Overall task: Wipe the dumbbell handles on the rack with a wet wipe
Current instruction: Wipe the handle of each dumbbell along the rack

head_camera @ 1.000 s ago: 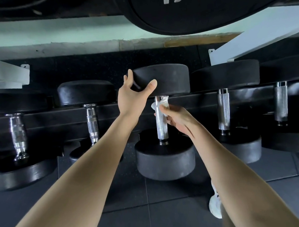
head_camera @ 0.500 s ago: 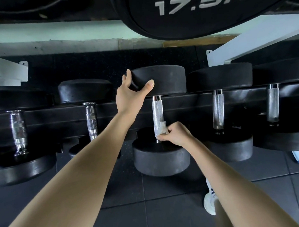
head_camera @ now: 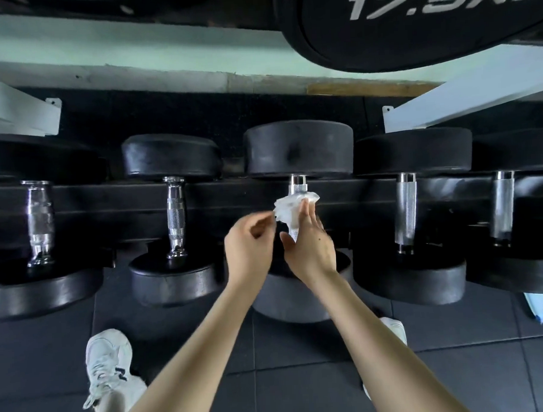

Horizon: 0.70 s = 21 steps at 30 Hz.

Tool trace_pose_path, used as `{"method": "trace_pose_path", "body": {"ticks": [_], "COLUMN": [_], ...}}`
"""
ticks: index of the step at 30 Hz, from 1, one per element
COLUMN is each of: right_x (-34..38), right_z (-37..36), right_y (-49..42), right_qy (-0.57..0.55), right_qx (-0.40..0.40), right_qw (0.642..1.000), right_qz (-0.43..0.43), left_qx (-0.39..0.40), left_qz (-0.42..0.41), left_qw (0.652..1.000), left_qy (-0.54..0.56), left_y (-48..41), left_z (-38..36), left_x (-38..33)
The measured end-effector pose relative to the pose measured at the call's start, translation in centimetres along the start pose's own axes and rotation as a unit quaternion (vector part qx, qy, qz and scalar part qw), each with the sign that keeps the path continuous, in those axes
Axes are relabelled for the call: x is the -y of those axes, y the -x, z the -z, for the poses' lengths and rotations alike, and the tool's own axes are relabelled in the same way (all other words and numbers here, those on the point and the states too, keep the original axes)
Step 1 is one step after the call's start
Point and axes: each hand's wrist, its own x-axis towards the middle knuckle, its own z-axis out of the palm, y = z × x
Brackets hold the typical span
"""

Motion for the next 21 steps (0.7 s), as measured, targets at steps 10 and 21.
{"method": "trace_pose_path", "body": {"ticks": [10,21], "right_x": [-1.7,-3.5], "right_z": [2.0,0.4], "right_y": [1.0,1.1], "right_qy": [-0.075,-0.160], "right_qx": [-0.016,-0.158], "right_qw": [0.996,0.962], "right_qz": [0.035,-0.155], "left_qx": [0.078,0.059], "left_qz": [0.122,0.175], "left_qw": [0.980,0.973], "left_qy": [0.133,0.140], "left_y": [-1.6,-3.9], "left_z": [-4.5,-7.2], "left_x": [0.0,1.0]}}
